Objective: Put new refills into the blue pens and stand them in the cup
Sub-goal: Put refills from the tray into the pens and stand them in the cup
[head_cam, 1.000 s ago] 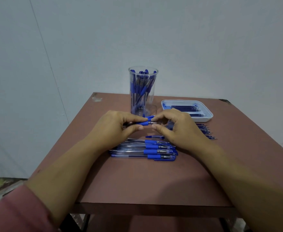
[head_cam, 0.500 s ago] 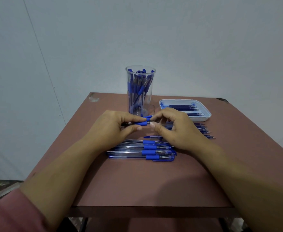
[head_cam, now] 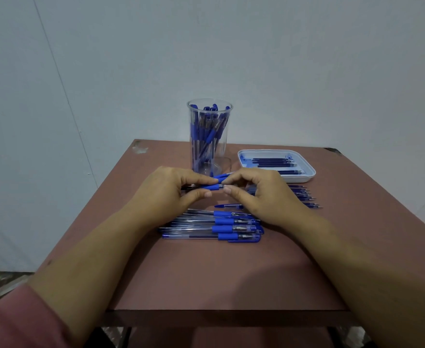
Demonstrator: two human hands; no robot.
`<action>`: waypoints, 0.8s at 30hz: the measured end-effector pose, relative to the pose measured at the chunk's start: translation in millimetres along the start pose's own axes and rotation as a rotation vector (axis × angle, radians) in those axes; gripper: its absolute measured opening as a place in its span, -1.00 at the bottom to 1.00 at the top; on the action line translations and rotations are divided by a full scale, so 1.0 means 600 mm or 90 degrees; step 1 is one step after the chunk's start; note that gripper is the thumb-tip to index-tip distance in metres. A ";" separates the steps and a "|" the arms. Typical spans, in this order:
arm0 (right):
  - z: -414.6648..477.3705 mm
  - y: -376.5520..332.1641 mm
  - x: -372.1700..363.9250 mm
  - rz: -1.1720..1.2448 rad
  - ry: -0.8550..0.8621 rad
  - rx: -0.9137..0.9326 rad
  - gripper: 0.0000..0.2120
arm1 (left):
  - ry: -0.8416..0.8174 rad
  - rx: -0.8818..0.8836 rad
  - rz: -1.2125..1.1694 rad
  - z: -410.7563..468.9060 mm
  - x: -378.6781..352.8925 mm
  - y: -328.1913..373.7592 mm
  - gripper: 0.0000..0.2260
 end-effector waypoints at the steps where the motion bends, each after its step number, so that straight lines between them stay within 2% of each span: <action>1: 0.000 0.000 0.000 0.009 0.002 -0.001 -0.89 | 0.000 0.001 0.002 0.000 0.000 0.001 -0.75; 9: 0.001 0.011 0.017 -0.041 0.044 -0.022 -0.87 | 0.013 0.042 0.015 0.000 0.007 -0.009 -0.76; 15: 0.010 0.015 0.004 -0.289 -0.163 -0.025 -0.84 | 0.009 0.052 0.027 0.001 0.010 -0.013 -0.75; 18: 0.011 0.011 0.000 -0.314 -0.201 -0.035 -0.79 | -0.001 0.056 0.031 0.000 0.008 -0.015 -0.75; 20: 0.009 0.008 0.005 -0.279 -0.175 -0.033 -0.79 | 0.001 0.055 0.028 0.000 0.008 -0.014 -0.75; 24: 0.001 0.001 0.026 -0.161 -0.023 -0.034 -0.85 | 0.004 0.062 0.016 0.001 0.008 -0.016 -0.75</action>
Point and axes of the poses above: each hand's wrist, its own z-axis towards the middle knuckle, its own x-axis out of the back of the hand, y = z × x, the point moved 4 cm from there along z, towards the middle knuckle, and after that the axes turned 2 degrees about z, right-handed, at the moved point
